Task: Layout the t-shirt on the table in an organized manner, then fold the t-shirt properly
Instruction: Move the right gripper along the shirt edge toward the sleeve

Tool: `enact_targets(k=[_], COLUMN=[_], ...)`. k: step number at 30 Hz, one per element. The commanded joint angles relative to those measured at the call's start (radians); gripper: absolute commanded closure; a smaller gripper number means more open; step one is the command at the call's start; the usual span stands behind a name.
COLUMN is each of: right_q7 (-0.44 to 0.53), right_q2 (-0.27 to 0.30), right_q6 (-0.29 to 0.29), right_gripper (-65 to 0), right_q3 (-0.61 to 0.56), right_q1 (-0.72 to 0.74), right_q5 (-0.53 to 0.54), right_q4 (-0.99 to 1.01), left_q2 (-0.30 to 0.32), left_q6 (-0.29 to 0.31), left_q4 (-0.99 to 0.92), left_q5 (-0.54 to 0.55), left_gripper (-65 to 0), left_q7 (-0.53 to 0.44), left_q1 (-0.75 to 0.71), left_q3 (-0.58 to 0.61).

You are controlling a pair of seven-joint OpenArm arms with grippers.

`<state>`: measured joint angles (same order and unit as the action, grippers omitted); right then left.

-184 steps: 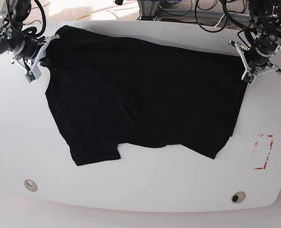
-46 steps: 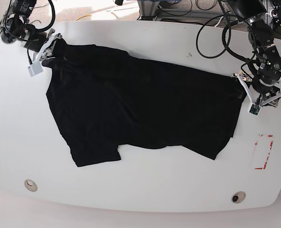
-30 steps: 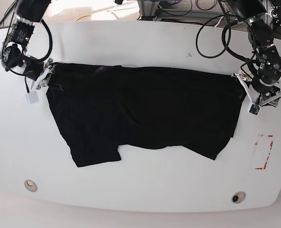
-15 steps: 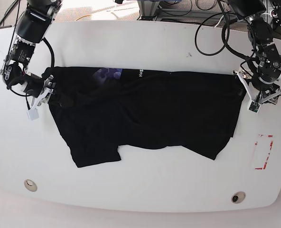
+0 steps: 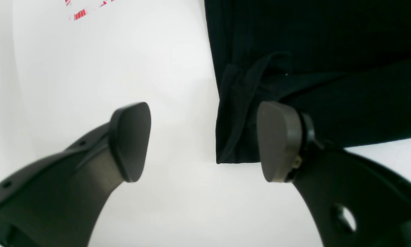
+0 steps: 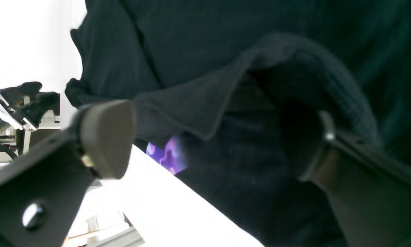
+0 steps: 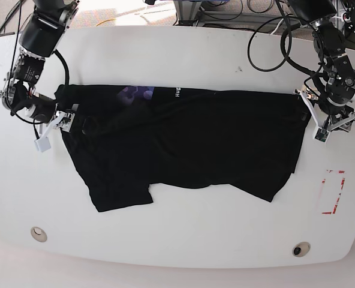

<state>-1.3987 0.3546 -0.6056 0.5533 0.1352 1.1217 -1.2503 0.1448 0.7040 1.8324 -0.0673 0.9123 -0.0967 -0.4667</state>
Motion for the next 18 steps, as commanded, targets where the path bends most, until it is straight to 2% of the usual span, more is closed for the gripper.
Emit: enact_targets(k=[1,10,15,18], right_q7=[0.002,0.002,0.002,0.002], right_q2=[0.028,0.056,0.05,0.047], right_q6=[-0.004,-0.003,-0.003,-0.004], right_gripper=[-65.0,-65.0,-65.0,-65.0], right_q3=[-0.019,-0.106,-0.146,-0.161], right_q1=[0.022,-0.052,-0.056,-0.058], right_q5=[0.031,0.008,-0.055,-0.058], right_q4=[-0.03,-0.228,-0.269,-0.269], left_q2=[0.013,0.013,0.013,0.013], left_q6=[-0.006,-0.006,-0.006,-0.006], left_q4=[0.014,0.014,0.013,0.013], left_q5=[0.007,0.007,0.007,0.007], left_gripper=[-44.4,-44.4,-44.4,-44.4], left_q7=[-0.017,-0.017,-0.017,-0.017], left_q1=[0.013,0.013,0.013,0.013], left_q3=[0.0,0.0,0.0,0.0])
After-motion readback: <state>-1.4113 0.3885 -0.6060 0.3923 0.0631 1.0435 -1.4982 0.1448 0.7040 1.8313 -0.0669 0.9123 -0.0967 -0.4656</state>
